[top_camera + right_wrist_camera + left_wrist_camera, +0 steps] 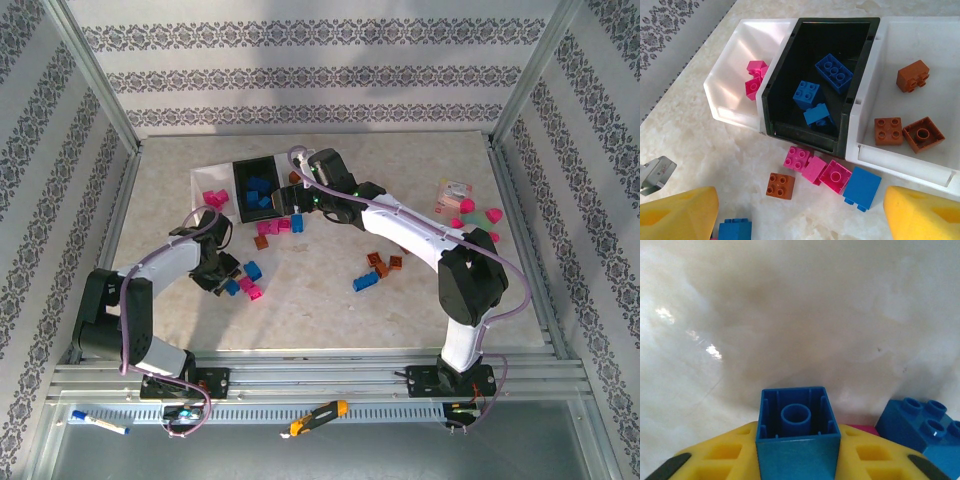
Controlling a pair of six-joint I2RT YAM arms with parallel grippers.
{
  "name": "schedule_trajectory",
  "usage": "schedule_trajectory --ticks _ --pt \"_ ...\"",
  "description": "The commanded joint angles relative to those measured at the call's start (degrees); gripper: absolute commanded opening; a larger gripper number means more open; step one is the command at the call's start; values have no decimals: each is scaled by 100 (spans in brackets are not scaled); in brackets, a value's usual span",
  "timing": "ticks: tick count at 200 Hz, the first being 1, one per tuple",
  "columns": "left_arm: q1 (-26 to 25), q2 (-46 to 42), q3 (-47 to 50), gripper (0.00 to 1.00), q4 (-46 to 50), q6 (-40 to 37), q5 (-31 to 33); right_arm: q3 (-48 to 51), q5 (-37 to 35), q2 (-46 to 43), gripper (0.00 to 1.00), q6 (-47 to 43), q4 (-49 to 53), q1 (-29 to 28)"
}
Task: Sort the legos into containers by color
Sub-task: Pick up the lego from the bottom-left of the table, then place the lego in the container.
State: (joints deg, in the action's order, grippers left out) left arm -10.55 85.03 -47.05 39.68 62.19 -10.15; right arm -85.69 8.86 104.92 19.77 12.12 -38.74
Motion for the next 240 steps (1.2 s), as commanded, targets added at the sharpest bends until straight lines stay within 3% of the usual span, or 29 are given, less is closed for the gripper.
schedule_trajectory --ticks 1,39,70,149,240 --pt "-57 -74 -180 29 215 -20 64 -136 -43 -214 85 96 -74 16" --pt "-62 -269 -984 28 692 -410 428 -263 -56 -280 85 136 -77 31" --pt "-56 109 -2103 27 797 -1015 583 -290 -76 -286 86 181 -120 31" --pt "-46 2640 -5539 28 1181 -2297 730 129 -493 -620 86 301 -235 76" --pt "143 5233 -8851 32 2008 -2666 512 1028 -1144 -1378 86 587 -239 104"
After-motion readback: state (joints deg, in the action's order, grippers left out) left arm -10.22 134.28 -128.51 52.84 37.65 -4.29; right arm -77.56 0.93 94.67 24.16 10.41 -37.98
